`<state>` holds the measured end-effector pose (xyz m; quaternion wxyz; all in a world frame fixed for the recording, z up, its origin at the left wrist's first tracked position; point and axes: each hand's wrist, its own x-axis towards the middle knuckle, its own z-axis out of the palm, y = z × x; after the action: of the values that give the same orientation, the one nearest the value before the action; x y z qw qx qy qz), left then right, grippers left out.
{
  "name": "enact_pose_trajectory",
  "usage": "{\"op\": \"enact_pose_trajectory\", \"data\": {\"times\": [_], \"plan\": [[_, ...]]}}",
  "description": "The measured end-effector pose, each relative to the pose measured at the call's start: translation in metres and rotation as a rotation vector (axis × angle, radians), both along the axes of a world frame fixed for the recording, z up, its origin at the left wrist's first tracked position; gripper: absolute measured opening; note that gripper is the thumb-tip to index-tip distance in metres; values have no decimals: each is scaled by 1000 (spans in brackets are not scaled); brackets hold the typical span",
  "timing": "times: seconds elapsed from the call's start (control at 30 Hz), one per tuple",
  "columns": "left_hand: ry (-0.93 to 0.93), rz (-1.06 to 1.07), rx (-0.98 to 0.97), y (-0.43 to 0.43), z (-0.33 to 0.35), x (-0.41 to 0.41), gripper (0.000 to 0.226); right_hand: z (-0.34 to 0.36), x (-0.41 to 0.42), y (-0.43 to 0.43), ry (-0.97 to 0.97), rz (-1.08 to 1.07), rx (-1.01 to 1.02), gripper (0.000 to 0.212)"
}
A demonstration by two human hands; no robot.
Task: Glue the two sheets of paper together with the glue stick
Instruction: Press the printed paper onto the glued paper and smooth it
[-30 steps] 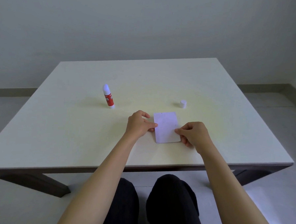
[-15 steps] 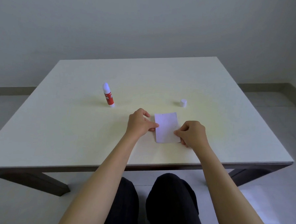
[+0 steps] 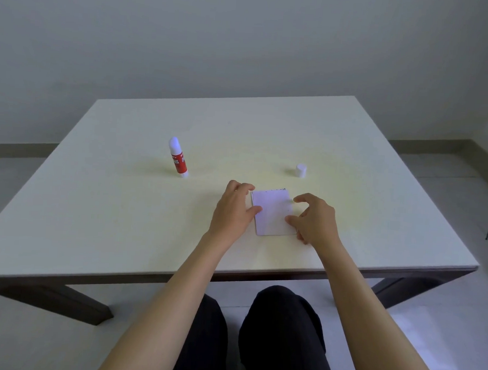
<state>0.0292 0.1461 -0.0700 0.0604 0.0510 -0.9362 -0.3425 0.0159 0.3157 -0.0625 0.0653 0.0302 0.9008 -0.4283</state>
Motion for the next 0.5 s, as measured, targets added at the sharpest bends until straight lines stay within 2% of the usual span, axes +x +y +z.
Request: {"op": "enact_pose_trajectory", "data": {"times": [0.2, 0.3, 0.5], "plan": [[-61, 22, 66, 0, 2, 11, 51, 0, -5, -2, -14, -24, 23, 30], [-95, 40, 145, -1, 6, 14, 60, 1, -5, -6, -27, 7, 41, 23], [-99, 129, 250, -21, 13, 22, 64, -5, 3, -27, -58, 78, -19, 15]]}}
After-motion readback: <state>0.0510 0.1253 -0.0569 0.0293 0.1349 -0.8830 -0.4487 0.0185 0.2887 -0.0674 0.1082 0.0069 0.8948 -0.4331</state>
